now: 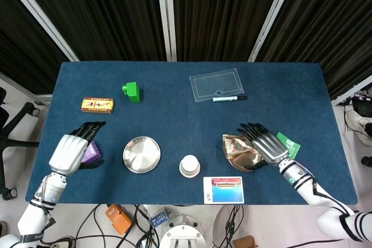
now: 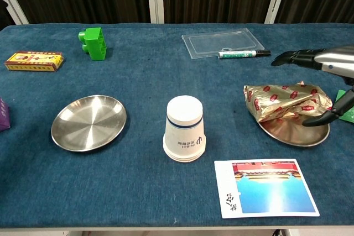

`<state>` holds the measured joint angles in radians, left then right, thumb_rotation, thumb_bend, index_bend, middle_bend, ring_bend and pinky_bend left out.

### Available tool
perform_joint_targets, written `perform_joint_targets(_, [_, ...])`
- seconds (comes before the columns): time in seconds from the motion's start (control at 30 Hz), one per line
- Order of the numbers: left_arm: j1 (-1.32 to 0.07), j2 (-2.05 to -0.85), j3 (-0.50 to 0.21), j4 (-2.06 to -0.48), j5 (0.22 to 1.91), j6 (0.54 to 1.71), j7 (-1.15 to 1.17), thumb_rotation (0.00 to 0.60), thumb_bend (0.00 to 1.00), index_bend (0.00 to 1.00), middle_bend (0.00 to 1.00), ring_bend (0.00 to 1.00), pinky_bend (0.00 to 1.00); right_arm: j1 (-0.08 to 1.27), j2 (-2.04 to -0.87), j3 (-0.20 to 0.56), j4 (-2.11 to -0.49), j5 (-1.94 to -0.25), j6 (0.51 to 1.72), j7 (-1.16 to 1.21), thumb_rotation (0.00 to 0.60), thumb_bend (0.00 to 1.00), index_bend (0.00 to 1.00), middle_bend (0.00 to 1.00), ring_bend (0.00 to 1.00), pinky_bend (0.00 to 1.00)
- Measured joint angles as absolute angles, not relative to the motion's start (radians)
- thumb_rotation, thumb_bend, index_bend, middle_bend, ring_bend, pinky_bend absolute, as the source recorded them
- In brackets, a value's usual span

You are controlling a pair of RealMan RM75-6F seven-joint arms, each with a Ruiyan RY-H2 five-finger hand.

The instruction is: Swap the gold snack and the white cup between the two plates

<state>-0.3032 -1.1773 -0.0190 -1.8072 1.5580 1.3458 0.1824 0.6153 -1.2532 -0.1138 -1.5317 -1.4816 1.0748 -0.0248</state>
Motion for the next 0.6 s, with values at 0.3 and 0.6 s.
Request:
perform_joint_targets(0.3, [-0.36,-1.198,0.005,-1.891,1.645,1.254,0.154,0.6,0.06,0.1,0.13,0.14,0.34,0.397,-1.165,-0.132,-1.556,-1.551,1.417,-0.012,0.365,0.14,0.0,0.0,0.0,0.05])
perform_joint_targets(0.6, [-0.5,-1.351,-0.05,-1.991,1.491,1.021,0.224,0.6,0.06,0.1,0.1,0.1,0.25,0.232,-1.143,-0.126,-1.502,-1.557,1.566,0.081,0.363,0.14,0.0,0.0,0.0,0.02])
